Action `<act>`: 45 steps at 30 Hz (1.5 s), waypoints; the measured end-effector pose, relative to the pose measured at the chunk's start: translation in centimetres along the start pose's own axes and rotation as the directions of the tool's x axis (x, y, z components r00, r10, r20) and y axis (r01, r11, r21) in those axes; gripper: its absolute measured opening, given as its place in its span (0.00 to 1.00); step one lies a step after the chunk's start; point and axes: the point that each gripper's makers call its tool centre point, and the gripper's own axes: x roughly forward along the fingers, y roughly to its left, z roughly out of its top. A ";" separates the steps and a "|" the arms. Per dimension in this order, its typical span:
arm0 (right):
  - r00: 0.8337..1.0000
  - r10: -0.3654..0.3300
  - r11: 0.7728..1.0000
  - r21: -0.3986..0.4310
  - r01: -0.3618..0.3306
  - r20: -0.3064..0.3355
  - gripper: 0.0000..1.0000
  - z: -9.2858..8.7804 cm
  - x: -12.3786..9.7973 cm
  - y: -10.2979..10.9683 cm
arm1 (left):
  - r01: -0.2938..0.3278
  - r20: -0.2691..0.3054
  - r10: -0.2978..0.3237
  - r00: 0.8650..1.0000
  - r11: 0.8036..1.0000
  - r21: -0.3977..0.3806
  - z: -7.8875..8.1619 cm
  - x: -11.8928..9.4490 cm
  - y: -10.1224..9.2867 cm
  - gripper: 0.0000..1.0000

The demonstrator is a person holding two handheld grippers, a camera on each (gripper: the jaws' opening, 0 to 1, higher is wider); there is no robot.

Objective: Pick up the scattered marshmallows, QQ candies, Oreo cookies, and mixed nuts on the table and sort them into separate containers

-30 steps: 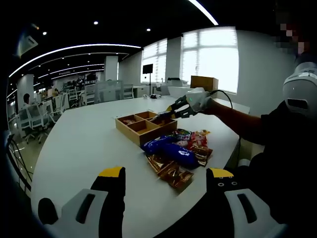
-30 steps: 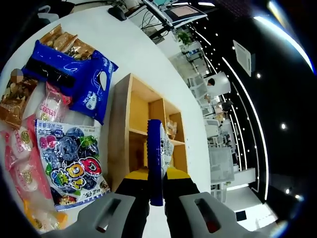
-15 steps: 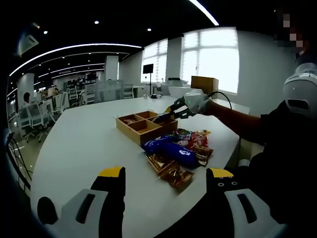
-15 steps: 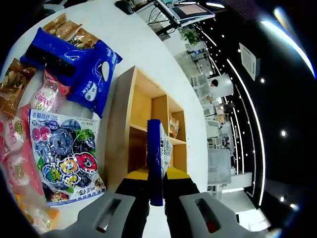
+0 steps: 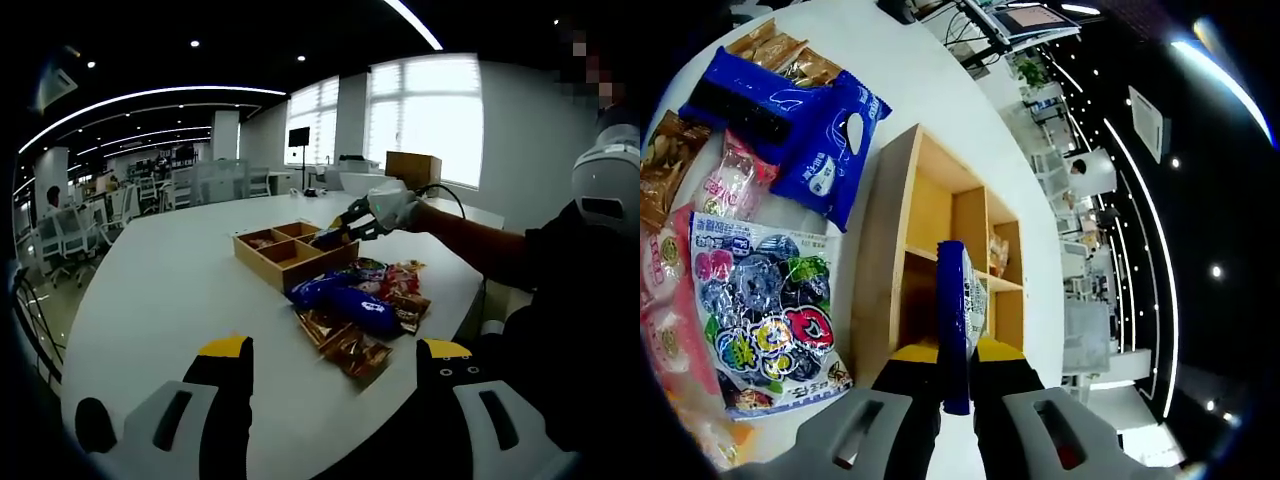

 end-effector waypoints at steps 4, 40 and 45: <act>1.000 0.006 1.000 -0.006 -0.006 -0.004 0.06 -0.2 0.4 0.2 | 0.003 -0.002 -0.003 1.000 1.000 -0.002 -0.2 0.1 -0.1 0.70; 0.985 0.073 0.930 0.347 -0.123 0.153 0.24 -0.5 -0.1 -1.0 | 0.011 -0.012 -0.011 1.000 1.000 -0.016 -0.7 0.6 -0.4 0.70; 0.977 0.092 0.908 0.386 -0.161 0.192 0.24 0.0 -0.9 -0.8 | 0.013 -0.011 -0.013 1.000 1.000 -0.013 -0.6 0.6 -0.5 0.70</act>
